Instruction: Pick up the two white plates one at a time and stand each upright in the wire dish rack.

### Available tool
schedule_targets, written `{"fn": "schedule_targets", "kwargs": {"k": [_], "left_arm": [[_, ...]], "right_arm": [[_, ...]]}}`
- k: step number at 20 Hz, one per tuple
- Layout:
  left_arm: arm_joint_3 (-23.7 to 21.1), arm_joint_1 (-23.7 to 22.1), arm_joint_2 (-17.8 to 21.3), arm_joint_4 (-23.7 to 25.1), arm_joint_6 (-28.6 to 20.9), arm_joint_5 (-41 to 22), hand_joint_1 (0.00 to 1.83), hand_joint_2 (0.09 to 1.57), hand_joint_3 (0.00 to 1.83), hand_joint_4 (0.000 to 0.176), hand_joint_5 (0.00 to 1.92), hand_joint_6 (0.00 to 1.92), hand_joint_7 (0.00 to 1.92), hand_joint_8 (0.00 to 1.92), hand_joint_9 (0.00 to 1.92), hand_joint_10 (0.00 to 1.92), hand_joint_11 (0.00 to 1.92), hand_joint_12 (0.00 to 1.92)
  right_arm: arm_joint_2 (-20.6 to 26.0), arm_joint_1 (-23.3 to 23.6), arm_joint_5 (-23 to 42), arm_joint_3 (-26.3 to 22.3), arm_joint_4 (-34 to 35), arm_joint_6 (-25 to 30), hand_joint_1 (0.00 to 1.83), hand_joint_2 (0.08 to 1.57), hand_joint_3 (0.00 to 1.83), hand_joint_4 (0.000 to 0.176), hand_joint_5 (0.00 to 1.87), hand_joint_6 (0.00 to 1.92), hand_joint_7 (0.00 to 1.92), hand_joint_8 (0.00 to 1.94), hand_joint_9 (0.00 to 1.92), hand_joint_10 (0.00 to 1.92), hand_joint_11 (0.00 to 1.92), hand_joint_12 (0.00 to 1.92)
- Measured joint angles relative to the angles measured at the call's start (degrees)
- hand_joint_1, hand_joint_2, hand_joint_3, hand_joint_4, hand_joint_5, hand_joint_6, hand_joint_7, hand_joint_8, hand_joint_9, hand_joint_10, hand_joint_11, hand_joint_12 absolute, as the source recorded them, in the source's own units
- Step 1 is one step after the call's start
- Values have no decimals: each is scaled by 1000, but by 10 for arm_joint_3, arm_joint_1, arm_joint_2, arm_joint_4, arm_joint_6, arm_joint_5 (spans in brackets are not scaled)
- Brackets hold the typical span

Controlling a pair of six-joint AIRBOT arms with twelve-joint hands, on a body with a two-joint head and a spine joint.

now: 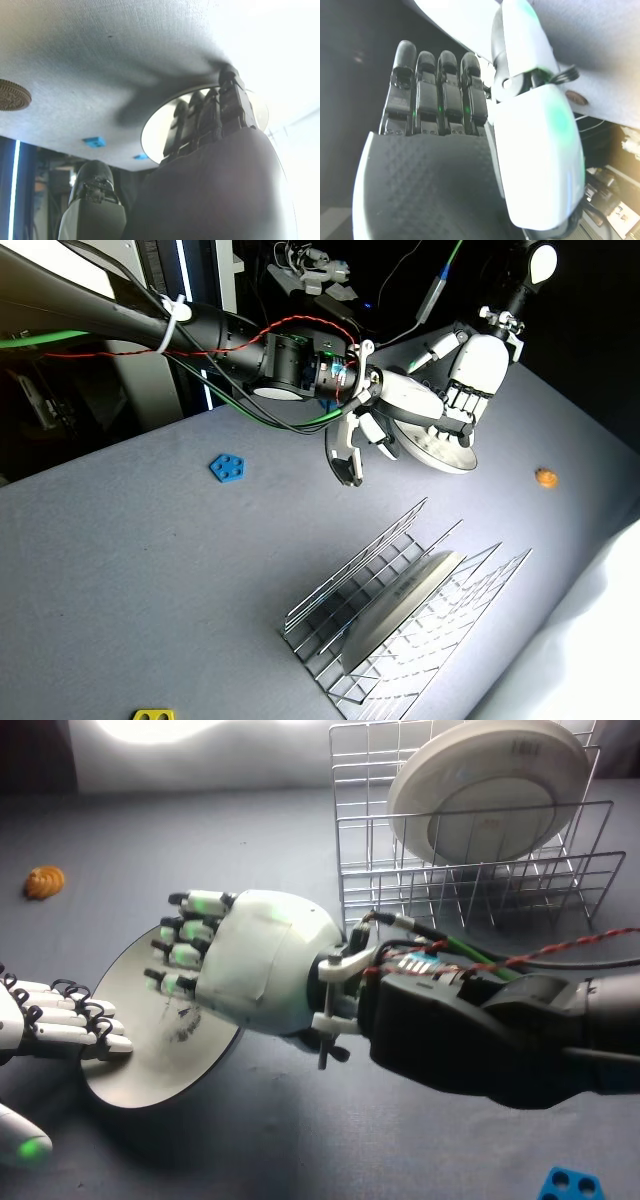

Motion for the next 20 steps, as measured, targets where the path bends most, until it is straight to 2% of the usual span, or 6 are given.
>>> {"fn": "schedule_targets", "kwargs": {"k": [11, 15, 16, 17, 18, 20], "left_arm": [[3, 1, -1, 0, 0, -3, 0, 1085, 0, 0, 47, 2, 44, 1, 23, 1, 3, 4], [3, 1, -1, 0, 0, -3, 0, 1100, 0, 0, 71, 9, 72, 11, 48, 11, 19, 10], [3, 1, -1, 0, 0, -3, 0, 1094, 0, 0, 85, 13, 82, 13, 55, 12, 23, 12], [3, 1, -1, 0, 0, -2, 0, 1095, 0, 0, 82, 9, 73, 7, 45, 6, 12, 9], [3, 1, -1, 0, -1, -1, 0, 1103, 2, 0, 86, 10, 77, 7, 52, 8, 24, 15], [4, 1, -1, 0, -1, -1, 0, 1090, 0, 0, 107, 15, 94, 12, 68, 13, 43, 25]], "right_arm": [[-63, -3, 3, 72, 30, 4, 1363, 1062, 0, 0, 494, 18, 451, 9, 443, 26, 0, 1097], [-69, -3, 9, 76, 31, 15, 1349, 1086, 0, 0, 766, 26, 727, 16, 688, 38, 271, 1041], [-72, -3, 16, 76, 31, 16, 1215, 1110, 0, 0, 957, 736, 900, 2, 859, 37, 484, 891], [-72, -3, 25, 76, 27, 16, 1239, 1102, 0, 0, 1061, 869, 944, 738, 990, 52, 592, 910], [-72, -2, 31, 76, 24, 16, 1354, 1077, 0, 0, 1065, 863, 1021, 759, 992, 845, 729, 916], [-74, -2, 38, 76, 21, 15, 1383, 1072, 0, 0, 1058, 882, 1066, 765, 971, 1036, 783, 937]]}}
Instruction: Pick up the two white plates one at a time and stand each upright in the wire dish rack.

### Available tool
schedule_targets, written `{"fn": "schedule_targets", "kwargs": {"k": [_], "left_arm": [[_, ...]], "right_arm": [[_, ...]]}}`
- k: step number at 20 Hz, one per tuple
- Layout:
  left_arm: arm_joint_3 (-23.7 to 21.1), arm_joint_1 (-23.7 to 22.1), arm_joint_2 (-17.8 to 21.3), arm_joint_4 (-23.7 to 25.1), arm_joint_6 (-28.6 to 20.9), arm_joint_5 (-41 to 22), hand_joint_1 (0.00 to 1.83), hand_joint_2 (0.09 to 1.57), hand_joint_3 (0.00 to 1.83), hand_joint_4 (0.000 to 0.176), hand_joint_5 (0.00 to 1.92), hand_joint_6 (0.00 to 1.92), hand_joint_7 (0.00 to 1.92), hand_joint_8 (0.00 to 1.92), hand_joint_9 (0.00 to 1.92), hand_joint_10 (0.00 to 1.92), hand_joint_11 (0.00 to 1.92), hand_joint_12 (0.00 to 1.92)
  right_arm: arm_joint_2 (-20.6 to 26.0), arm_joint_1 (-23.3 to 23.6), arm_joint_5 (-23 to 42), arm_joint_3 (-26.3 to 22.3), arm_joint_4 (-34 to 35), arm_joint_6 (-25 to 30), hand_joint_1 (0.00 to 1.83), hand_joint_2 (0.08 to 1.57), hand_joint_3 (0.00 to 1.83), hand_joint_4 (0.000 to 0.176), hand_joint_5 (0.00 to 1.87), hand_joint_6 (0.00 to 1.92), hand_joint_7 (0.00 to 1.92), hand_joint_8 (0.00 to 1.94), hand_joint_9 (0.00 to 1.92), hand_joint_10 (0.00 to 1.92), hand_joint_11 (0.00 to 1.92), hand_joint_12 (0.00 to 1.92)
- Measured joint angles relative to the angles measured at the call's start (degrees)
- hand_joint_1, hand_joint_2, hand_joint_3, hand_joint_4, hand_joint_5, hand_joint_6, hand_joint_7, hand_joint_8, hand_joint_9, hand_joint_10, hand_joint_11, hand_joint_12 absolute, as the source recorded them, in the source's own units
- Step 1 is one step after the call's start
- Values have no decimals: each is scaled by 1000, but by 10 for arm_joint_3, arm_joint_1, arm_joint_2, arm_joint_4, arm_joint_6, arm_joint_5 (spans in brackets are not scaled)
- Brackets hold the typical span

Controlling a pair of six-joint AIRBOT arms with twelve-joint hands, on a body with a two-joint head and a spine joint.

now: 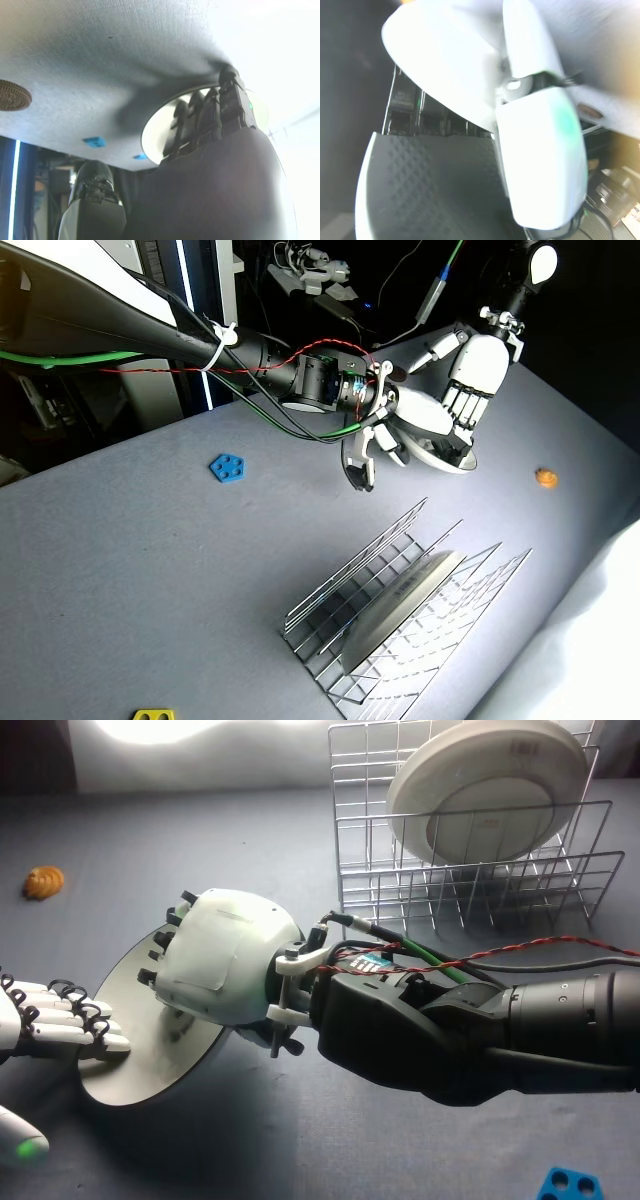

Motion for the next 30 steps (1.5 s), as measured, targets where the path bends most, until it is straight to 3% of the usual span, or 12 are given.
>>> {"fn": "schedule_targets", "kwargs": {"k": [5, 14, 16, 17, 30], "left_arm": [[0, -4, 1, 3, -3, -1, 0, 1098, 1, 0, 105, 8, 98, 8, 76, 11, 38, 30], [-16, -111, 16, 77, -3, 6, 0, 1100, 0, 0, 113, 0, 107, 2, 83, 4, 30, 48], [-19, -125, 19, 82, -3, 2, 0, 1102, 1, 0, 120, 3, 113, 4, 88, 5, 33, 54], [-20, -137, 21, 81, -3, -6, 0, 1112, 1, 0, 121, 0, 116, 0, 91, 0, 0, 162], [-11, -200, 41, 86, -3, -30, 0, 1097, 0, 0, 120, 1, 104, 2, 74, 2, 0, 84]], "right_arm": [[-1, 2, 4, 0, 16, -1, 1386, 1068, 0, 0, 1023, 939, 1082, 733, 1020, 983, 818, 951], [6, -1, 14, -1, 31, 2, 1375, 1096, 1, 0, 993, 1035, 1031, 829, 916, 1077, 748, 951], [14, -5, 16, -8, 39, 4, 1375, 1096, 1, 0, 989, 1040, 1029, 835, 917, 1071, 743, 949], [20, -7, 16, -11, 39, 4, 1372, 1108, 0, 0, 963, 1077, 1000, 884, 898, 1105, 732, 962], [88, 2, 17, -94, 64, 1, 1374, 1101, 0, 0, 977, 1044, 994, 885, 935, 1073, 772, 961]]}}
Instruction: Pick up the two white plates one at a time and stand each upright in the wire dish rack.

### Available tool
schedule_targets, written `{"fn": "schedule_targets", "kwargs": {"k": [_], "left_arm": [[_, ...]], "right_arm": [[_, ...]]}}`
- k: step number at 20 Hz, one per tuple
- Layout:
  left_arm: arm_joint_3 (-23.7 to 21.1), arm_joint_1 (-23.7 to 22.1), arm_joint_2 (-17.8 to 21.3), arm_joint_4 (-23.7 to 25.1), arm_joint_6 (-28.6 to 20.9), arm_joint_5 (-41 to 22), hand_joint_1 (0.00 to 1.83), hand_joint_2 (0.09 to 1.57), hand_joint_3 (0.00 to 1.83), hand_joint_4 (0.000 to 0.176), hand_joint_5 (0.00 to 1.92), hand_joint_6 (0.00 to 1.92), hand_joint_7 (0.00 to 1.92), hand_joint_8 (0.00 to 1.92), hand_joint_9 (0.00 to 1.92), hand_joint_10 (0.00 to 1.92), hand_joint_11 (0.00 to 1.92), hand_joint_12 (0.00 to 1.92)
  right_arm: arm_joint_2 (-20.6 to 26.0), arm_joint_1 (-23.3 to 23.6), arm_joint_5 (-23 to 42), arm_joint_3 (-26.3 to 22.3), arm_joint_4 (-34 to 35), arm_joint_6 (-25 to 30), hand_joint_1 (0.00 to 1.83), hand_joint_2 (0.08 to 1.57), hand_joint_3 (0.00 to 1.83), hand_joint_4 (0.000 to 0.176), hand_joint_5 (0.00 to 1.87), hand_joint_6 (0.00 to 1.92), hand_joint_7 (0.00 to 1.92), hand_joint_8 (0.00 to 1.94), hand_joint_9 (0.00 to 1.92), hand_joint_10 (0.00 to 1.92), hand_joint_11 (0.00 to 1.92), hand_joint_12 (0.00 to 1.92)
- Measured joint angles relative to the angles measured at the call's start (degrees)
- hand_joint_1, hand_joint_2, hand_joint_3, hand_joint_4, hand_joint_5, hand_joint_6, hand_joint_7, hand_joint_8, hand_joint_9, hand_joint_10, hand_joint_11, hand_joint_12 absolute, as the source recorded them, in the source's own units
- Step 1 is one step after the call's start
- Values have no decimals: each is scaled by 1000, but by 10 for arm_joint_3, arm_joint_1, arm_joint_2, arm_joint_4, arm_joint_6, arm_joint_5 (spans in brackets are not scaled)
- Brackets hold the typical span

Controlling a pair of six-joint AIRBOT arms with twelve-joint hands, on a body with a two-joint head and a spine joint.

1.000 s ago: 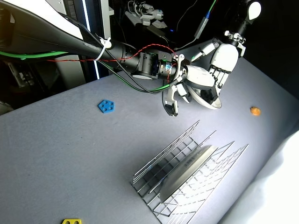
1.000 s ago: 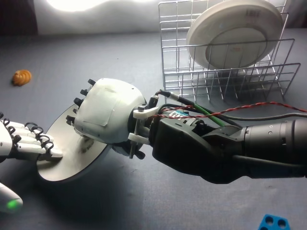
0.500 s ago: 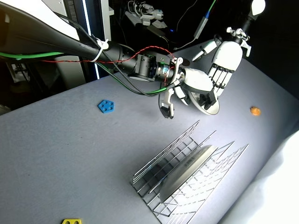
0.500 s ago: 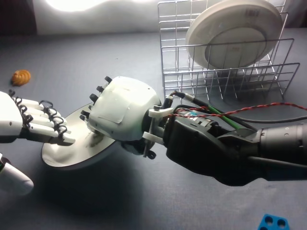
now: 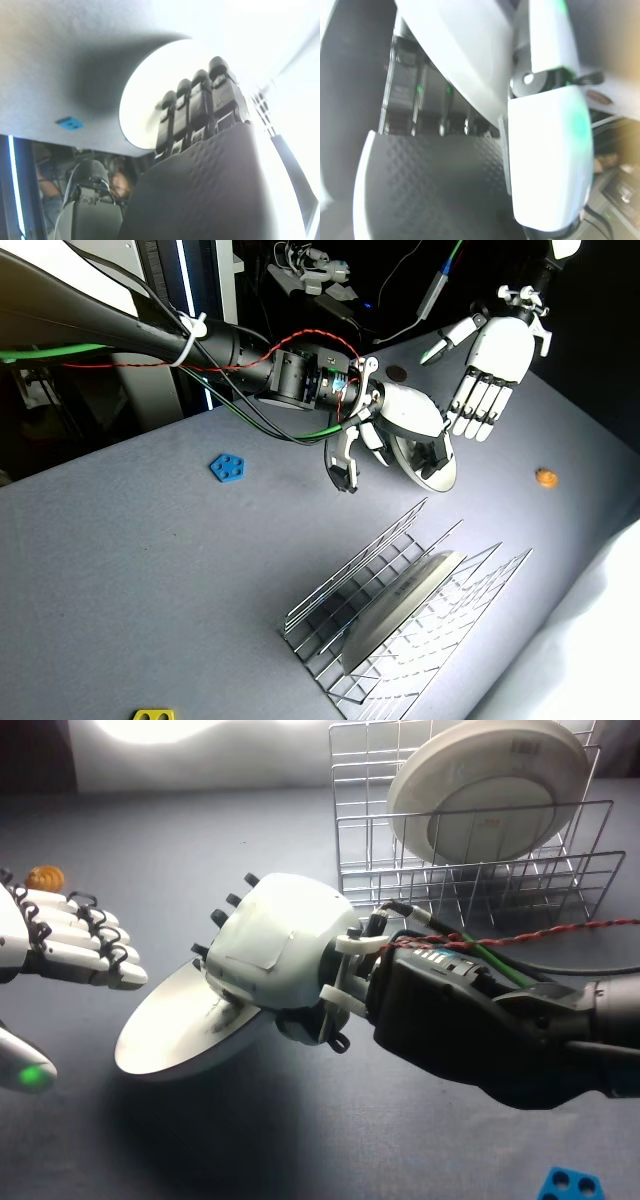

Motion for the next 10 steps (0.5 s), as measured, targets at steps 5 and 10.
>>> {"fn": "schedule_targets", "kwargs": {"k": [5, 10], "left_arm": [[1, -13, 3, 1, -1, -7, 0, 1103, 0, 0, 156, 5, 140, 0, 107, 1, 0, 204], [2, -20, 4, 2, -13, -11, 0, 1120, 2, 0, 155, 1, 124, 1, 93, 0, 0, 157]], "right_arm": [[37, 21, -9, -48, 23, -10, 1375, 1099, 0, 0, 966, 1041, 1002, 881, 946, 1070, 753, 975], [78, 70, -22, -99, 93, -29, 1376, 1098, 0, 0, 984, 1021, 1003, 853, 940, 1094, 767, 974]]}}
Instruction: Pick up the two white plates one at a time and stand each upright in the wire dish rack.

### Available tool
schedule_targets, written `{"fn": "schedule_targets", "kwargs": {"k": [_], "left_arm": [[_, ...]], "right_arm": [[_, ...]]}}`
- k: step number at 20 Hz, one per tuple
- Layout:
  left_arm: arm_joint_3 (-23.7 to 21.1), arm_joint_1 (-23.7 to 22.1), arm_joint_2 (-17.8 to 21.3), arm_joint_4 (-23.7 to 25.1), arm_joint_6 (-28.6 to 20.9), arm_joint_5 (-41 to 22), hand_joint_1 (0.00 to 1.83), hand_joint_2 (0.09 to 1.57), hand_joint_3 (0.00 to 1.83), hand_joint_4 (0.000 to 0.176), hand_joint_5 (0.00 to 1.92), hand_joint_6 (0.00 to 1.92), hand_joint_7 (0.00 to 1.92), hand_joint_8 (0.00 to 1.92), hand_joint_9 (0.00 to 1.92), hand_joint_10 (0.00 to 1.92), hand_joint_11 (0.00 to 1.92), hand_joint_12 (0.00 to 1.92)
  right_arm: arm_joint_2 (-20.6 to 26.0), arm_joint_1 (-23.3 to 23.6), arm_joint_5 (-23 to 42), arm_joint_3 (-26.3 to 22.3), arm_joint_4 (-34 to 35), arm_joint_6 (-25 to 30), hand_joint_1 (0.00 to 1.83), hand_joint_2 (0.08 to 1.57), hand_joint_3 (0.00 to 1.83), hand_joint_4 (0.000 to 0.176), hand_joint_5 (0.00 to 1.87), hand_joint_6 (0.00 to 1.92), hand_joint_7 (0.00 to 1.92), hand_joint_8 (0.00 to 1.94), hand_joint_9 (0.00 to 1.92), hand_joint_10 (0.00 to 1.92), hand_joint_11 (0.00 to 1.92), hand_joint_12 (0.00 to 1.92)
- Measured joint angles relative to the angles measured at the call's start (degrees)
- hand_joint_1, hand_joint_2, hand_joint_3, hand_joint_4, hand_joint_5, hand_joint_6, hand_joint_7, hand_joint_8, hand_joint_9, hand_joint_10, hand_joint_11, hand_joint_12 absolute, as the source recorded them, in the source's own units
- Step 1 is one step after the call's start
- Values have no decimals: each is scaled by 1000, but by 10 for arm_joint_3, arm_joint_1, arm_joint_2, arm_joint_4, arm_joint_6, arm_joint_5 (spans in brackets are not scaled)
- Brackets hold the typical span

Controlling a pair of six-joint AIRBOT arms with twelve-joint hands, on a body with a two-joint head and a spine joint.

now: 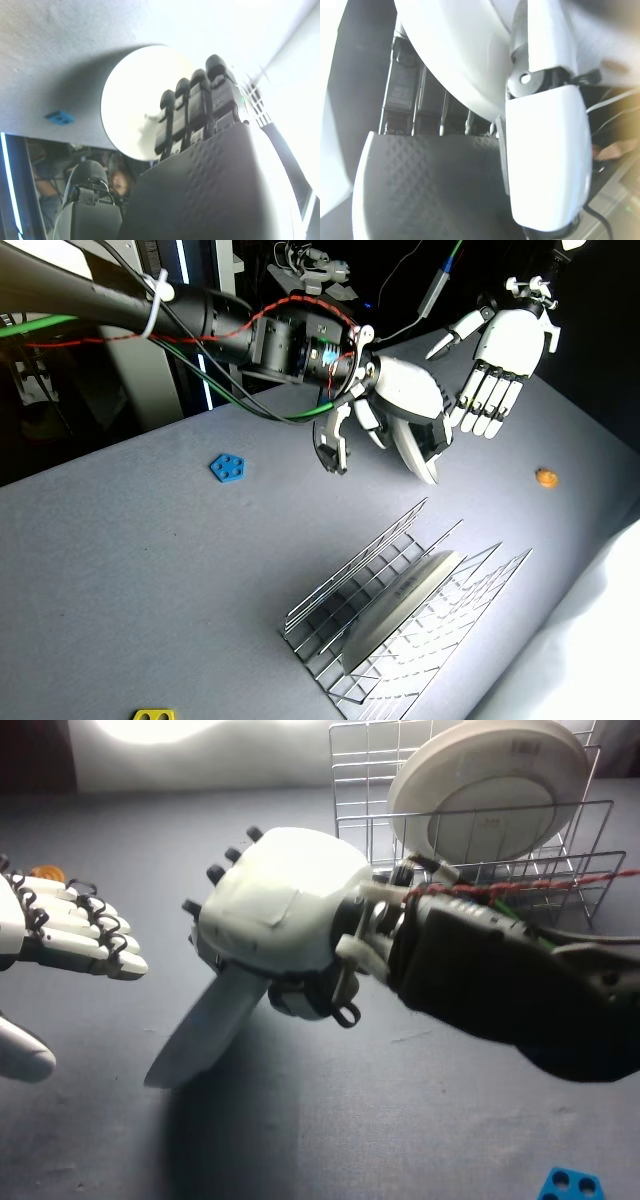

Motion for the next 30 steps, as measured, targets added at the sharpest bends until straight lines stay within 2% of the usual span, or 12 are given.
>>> {"fn": "schedule_targets", "kwargs": {"k": [6, 8, 9, 11, 12, 13, 16, 21, 24, 26, 28, 30], "left_arm": [[3, 3, 0, 0, -4, -3, 0, 1125, 1, 0, 154, 4, 132, 1, 106, 1, 0, 196], [11, 7, 0, 0, -4, -2, 0, 1118, 0, 0, 165, 2, 134, 3, 110, 3, 0, 222], [11, 12, 0, -2, -4, 0, 0, 1122, 1, 0, 142, 2, 114, 3, 87, 2, 0, 169], [11, 12, 0, 4, -4, -2, 0, 1126, 2, 0, 181, 2, 160, 5, 118, 4, 0, 199], [13, 12, -1, 3, -4, -4, 0, 1128, 2, 0, 152, 1, 122, 3, 86, 1, 0, 126], [15, 12, -1, 0, -6, -2, 0, 1127, 0, 0, 170, 1, 142, 1, 108, 1, 0, 183], [15, 12, -1, 0, -6, -2, 0, 1130, 1, 0, 170, 3, 151, 6, 121, 5, 0, 210], [9, 12, 0, 0, -6, -4, 0, 1120, 0, 0, 163, 0, 140, 1, 112, 1, 0, 222], [9, 12, 1, 0, -6, -2, 0, 1125, 1, 0, 147, 3, 116, 3, 87, 3, 0, 145], [9, 12, 1, 0, -6, -2, 0, 1124, 0, 0, 126, 1, 111, 0, 88, 2, 0, 146], [9, 12, 1, 0, -6, -2, 0, 1122, 0, 0, 160, 0, 149, 0, 125, 2, 0, 236], [12, 12, 1, 0, -6, -3, 0, 1128, 2, 0, 157, 3, 141, 2, 115, 1, 0, 206]], "right_arm": [[47, 55, -13, -38, 108, -23, 1374, 1100, 1, 0, 981, 1027, 998, 861, 935, 1097, 757, 974], [70, 83, -17, -51, 165, -23, 1375, 1099, 0, 0, 974, 1046, 1011, 836, 939, 1087, 758, 982], [81, 93, -18, -57, 184, -23, 1376, 1098, 0, 0, 972, 1038, 1017, 836, 940, 1090, 762, 984], [99, 110, -28, -62, 223, -24, 1375, 1102, 1, 0, 950, 1064, 1004, 866, 943, 1090, 764, 992], [104, 116, -29, -62, 241, -24, 1376, 1100, 0, 0, 949, 1060, 1010, 860, 955, 1078, 768, 994], [115, 132, -34, -62, 280, -24, 1374, 1105, 1, 0, 934, 1086, 996, 884, 951, 1083, 775, 983], [131, 157, -36, -63, 327, -25, 1371, 1115, 2, 0, 914, 1126, 964, 929, 932, 1105, 759, 975], [147, 197, -7, -68, 429, -28, 1373, 1108, 1, 0, 922, 1098, 987, 907, 951, 1079, 759, 982], [156, 211, 10, -69, 450, -26, 1376, 1103, 0, 0, 925, 1086, 1008, 896, 957, 1056, 759, 971], [163, 220, 19, -69, 453, -24, 1374, 1108, 1, 0, 912, 1108, 992, 916, 951, 1070, 762, 978], [172, 223, 27, -69, 454, -24, 1374, 1109, 0, 0, 909, 1117, 1000, 913, 945, 1066, 748, 977], [179, 223, 33, -69, 464, -28, 1374, 1110, 1, 0, 909, 1115, 991, 921, 942, 1079, 732, 975]]}}
